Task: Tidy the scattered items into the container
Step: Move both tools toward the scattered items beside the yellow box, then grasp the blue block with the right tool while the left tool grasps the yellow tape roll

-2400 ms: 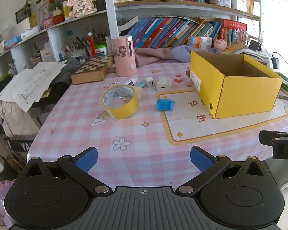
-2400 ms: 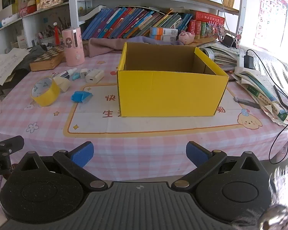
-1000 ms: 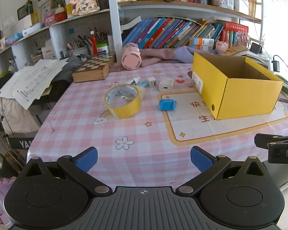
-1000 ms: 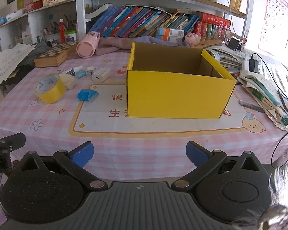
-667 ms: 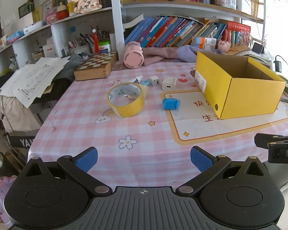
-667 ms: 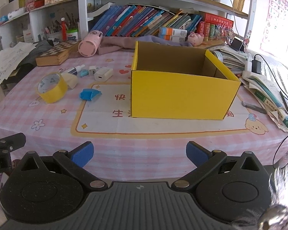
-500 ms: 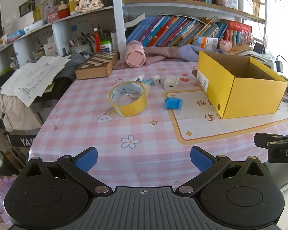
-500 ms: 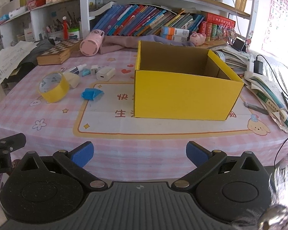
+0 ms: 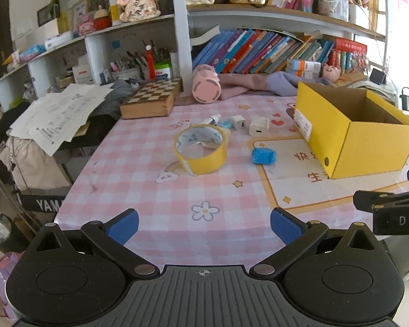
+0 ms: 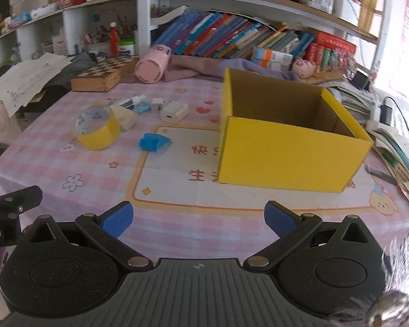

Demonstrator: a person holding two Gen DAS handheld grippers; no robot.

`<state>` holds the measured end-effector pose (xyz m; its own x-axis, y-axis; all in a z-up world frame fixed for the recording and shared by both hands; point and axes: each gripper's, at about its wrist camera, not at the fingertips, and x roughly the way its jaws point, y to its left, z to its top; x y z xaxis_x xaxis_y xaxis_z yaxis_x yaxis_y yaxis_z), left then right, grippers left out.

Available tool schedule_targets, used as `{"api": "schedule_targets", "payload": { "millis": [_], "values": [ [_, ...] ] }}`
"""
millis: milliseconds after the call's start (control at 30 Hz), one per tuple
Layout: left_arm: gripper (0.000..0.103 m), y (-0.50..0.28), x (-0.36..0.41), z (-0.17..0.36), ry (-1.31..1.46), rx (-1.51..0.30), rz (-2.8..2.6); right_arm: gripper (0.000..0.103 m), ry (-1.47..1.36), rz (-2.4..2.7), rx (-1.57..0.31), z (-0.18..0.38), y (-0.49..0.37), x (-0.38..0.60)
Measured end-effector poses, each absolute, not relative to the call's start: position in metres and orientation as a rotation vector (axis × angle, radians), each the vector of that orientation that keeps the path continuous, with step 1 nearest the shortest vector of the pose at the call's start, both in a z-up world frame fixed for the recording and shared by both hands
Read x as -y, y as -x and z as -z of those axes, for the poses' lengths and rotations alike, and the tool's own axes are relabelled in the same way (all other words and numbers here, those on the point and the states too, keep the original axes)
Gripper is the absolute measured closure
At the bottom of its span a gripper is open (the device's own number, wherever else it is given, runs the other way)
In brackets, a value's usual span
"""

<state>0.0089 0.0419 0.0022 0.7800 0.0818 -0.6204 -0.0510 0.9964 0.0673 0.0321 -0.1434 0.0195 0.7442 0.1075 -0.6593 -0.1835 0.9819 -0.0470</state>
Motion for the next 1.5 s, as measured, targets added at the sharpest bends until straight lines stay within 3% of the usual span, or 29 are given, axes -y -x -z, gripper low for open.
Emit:
{"api": "schedule_targets", "payload": {
  "millis": [633,1500],
  "values": [
    [0.0,-0.036,-0.069,0.002,0.009,-0.664,-0.099,0.0,0.136,-0.305,-0.694,-0.016,-0.069,0.111],
    [0.0,-0.15,-0.078,0.018,0.061,-0.743,-0.102,0.003,0.21,-0.385,-0.76,0.003,-0.203,0.089]
  ]
}}
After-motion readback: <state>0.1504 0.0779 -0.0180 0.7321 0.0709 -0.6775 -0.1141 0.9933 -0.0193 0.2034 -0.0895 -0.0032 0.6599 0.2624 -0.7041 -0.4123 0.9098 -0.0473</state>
